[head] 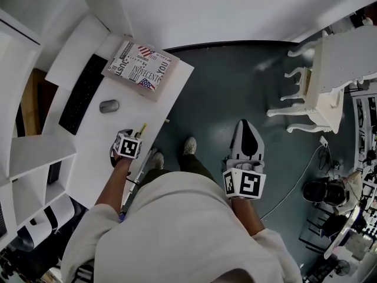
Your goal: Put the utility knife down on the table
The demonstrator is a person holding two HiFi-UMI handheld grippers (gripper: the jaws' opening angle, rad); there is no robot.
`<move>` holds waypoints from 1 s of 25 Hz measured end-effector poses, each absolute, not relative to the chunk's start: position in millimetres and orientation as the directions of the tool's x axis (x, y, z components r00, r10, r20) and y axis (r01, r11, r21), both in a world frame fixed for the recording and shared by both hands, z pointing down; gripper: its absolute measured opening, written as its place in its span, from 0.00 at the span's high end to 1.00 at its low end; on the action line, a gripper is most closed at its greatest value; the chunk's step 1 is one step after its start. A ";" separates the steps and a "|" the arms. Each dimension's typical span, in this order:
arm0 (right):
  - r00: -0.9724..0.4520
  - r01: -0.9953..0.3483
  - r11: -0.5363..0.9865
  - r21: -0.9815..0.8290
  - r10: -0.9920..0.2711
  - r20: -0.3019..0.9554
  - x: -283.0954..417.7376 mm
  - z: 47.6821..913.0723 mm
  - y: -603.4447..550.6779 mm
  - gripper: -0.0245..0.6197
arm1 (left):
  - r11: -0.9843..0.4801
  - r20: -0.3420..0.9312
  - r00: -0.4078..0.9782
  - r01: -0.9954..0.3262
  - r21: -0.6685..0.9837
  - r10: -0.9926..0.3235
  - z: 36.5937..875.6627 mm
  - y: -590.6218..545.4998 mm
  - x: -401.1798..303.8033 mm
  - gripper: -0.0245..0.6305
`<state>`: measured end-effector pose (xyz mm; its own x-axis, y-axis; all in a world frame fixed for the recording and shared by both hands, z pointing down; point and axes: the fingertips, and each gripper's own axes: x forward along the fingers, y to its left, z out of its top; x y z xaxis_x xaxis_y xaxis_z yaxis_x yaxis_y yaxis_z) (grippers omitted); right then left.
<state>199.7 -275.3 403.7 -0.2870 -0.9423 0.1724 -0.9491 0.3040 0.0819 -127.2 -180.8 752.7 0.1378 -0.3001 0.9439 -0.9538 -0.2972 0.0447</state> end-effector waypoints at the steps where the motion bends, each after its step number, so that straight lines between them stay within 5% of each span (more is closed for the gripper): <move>1: -0.293 -0.947 0.309 0.084 -0.942 0.165 195.5 400.8 -273.2 0.95 | -0.291 0.935 0.135 -0.956 0.036 -0.328 745.2 -182.4 -131.0 0.81; 14: -0.386 -0.914 0.392 0.106 -0.920 0.076 136.0 363.9 -231.9 0.96 | -0.168 0.736 0.072 -0.984 -0.058 -0.674 625.4 -170.3 -184.2 0.86; 25: -0.438 -0.891 0.436 0.127 -0.899 0.015 97.9 341.6 -211.3 0.95 | 0.010 0.433 -0.041 -0.997 -0.072 -0.900 515.4 -142.7 -225.7 0.90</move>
<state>97.9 -211.3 341.6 -0.4382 -0.8988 0.0153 -0.8908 0.4365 0.1267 -225.7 -142.7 515.4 -0.0405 -0.9005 0.4330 -0.9973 0.0101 -0.0724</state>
